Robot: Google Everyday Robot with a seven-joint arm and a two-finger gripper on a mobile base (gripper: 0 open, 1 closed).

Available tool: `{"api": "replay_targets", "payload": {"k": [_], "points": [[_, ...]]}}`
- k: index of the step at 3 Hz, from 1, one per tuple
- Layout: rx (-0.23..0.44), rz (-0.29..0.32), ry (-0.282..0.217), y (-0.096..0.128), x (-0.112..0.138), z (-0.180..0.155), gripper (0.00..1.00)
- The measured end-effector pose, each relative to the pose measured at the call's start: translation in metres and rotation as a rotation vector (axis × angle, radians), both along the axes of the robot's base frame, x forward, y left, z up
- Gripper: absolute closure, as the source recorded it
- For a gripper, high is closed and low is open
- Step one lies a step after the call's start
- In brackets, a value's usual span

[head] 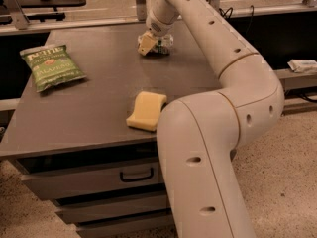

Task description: Place 7up can upright

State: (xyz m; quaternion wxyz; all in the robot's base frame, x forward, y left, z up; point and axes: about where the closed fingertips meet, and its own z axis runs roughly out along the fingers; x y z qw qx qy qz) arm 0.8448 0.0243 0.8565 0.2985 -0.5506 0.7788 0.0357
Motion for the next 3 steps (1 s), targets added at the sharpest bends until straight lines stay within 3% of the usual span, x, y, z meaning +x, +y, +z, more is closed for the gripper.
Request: {"api": "replay_targets", "payload": {"k": [1,2,3], "points": [[0.074,0.029,-0.048,-0.006,-0.009,0.036,0.84],[0.224,0.066,-0.103,-0.025,-0.032,0.082,1.0],[0.443,0.118,-0.148,-0.052,-0.061,0.114,1.0]]}}
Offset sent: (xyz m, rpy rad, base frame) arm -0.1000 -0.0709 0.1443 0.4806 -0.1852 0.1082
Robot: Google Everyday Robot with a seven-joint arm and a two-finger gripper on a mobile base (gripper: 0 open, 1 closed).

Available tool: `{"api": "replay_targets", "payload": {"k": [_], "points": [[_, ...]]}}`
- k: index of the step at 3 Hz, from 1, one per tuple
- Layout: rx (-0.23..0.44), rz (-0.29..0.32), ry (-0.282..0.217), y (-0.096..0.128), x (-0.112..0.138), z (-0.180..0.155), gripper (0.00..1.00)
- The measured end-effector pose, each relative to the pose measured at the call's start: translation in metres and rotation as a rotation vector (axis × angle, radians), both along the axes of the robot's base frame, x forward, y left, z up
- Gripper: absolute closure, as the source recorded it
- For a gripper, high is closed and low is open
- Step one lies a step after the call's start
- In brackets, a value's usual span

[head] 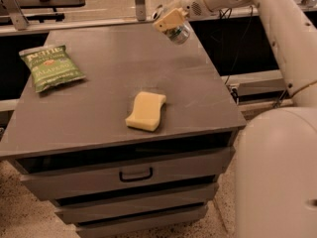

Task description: Place 7up can upright

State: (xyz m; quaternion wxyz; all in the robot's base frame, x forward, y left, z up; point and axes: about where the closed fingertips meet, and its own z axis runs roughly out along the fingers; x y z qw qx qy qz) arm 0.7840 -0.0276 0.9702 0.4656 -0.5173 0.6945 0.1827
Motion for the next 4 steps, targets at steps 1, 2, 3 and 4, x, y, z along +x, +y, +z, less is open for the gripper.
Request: {"api": "replay_targets", "payload": {"k": [1,2,3,4], "points": [[0.232,0.084,-0.043,-0.017,-0.024,0.021,1.0],[0.455,0.176,-0.038,-0.019,-0.043,0.031,1.0],[0.606,0.236,0.006,-0.017,-0.054,0.025,1.0],[0.682,0.257,0.072,-0.018,-0.059,0.008,1.0]]}}
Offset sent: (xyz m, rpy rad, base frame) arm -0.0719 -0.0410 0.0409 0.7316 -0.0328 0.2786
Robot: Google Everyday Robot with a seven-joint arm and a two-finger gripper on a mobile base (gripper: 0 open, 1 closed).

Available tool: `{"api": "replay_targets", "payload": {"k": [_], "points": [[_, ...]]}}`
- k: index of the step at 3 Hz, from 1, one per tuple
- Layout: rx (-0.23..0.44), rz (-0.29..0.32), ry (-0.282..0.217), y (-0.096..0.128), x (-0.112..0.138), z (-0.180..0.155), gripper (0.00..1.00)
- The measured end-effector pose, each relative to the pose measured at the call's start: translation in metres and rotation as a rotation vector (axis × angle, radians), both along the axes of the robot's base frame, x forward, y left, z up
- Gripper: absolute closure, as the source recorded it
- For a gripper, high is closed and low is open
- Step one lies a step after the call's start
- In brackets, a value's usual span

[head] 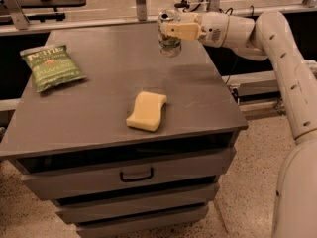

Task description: Place 7up can upright

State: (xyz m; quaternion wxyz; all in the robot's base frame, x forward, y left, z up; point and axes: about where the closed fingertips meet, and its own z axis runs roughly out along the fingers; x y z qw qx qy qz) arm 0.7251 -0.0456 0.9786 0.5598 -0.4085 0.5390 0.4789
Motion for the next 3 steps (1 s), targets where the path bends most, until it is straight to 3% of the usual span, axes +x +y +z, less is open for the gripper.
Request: {"api": "replay_targets", "payload": {"k": [1,2,3], "points": [[0.047,0.041,0.065,0.001,-0.001,-0.018,1.0],[0.066,0.09,0.111,0.004,-0.001,-0.035,0.85],[0.062,0.125,0.127,0.007,-0.002,-0.047,0.62]]}}
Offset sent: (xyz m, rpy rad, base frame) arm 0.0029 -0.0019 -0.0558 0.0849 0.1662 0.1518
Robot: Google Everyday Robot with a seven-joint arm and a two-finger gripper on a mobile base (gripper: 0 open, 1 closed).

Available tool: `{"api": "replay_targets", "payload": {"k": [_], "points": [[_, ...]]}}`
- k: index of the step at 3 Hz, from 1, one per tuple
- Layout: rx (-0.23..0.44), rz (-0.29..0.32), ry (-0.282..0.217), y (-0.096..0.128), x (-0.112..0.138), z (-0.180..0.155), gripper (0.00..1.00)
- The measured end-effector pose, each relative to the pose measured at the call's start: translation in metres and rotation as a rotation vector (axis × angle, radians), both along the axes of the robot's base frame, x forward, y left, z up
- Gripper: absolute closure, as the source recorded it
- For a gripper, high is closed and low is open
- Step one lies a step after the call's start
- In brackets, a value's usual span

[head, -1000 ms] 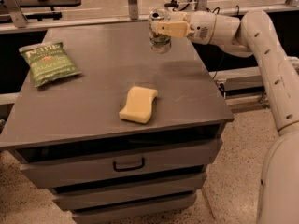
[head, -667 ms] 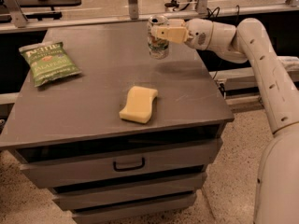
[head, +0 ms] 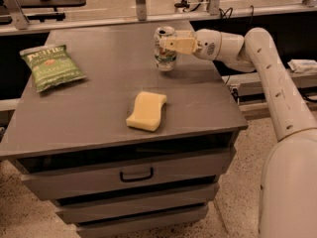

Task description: Place 7up can upright

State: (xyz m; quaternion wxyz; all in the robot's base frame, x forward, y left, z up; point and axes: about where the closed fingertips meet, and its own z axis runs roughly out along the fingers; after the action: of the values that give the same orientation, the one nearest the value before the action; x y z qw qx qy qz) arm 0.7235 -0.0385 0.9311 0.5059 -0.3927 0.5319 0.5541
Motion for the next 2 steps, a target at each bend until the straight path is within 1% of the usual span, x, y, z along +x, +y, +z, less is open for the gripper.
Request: {"api": "replay_targets", "payload": {"k": [2], "points": [[-0.034,0.015,0.013,-0.004,-0.004,-0.02,0.16]]}}
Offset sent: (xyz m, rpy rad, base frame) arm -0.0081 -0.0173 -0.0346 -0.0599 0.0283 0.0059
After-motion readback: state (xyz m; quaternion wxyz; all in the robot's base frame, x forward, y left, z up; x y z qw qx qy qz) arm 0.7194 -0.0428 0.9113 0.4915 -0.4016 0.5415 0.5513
